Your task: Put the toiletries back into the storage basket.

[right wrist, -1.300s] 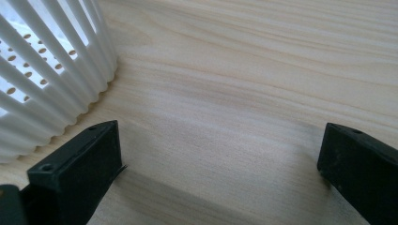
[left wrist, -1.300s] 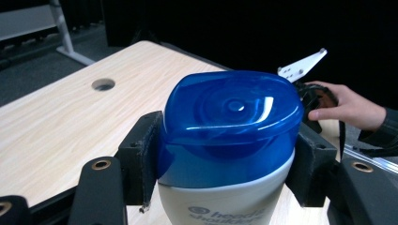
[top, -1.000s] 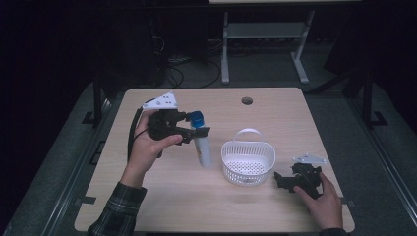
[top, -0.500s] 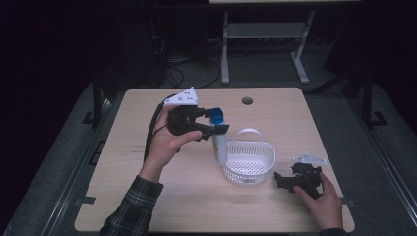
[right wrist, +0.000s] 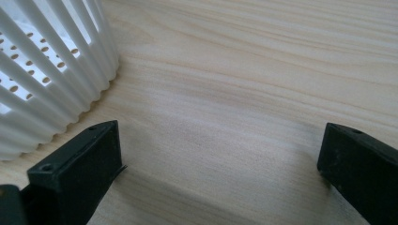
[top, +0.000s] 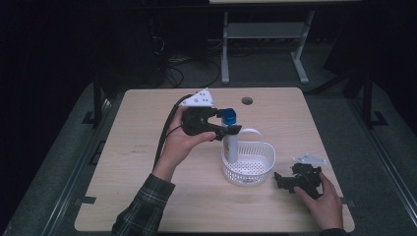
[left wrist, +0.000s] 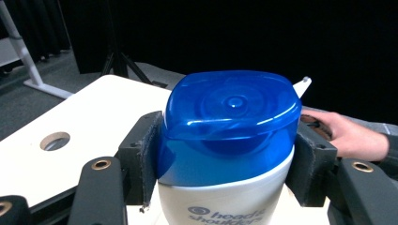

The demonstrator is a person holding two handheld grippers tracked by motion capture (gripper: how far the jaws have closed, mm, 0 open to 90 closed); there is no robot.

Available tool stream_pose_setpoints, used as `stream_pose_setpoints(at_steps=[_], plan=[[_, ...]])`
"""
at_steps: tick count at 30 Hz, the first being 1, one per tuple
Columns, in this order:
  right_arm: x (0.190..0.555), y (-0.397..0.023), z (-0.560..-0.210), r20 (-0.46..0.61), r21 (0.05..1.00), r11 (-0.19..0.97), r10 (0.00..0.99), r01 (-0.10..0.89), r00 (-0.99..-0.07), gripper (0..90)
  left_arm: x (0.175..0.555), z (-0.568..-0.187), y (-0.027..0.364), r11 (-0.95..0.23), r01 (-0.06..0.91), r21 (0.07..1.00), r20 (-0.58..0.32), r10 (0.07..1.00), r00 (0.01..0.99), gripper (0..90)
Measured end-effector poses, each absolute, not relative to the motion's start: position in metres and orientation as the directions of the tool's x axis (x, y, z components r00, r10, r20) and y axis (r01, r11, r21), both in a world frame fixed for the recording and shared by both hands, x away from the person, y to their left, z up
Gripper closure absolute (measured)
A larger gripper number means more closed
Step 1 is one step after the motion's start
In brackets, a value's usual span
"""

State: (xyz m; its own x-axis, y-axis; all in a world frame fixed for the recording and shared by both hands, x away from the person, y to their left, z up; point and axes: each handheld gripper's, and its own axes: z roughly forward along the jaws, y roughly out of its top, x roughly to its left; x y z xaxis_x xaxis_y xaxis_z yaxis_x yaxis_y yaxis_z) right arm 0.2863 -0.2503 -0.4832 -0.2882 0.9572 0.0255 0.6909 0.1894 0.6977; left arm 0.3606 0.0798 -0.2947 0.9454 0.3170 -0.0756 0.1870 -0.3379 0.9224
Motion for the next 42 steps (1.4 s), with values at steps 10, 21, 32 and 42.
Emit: stream_pose_setpoints(at_steps=[10, 21, 32, 42], plan=[[0.286, -0.25, -0.483, 0.025, 0.697, 0.191, 0.957, 0.692, -0.289, 0.0, 0.364, -0.324, 0.072, -0.384, 0.183, 0.905, -0.056, 0.319, 0.946, 36.8], [0.286, -0.25, -0.483, 0.026, 0.697, 0.19, 0.957, 0.691, -0.289, 0.0, 0.365, -0.347, 0.066, -0.415, 0.193, 0.889, -0.058, 0.316, 0.947, 36.7], [0.286, -0.25, -0.483, 0.025, 0.697, 0.19, 0.957, 0.691, -0.289, 0.0, 0.363, -0.362, 0.067, -0.419, 0.213, 0.883, -0.079, 0.316, 0.946, 36.7], [0.286, -0.25, -0.483, 0.025, 0.698, 0.191, 0.957, 0.69, -0.29, 0.0, 0.361, -0.374, 0.066, -0.436, 0.221, 0.872, -0.086, 0.308, 0.948, 36.6]])
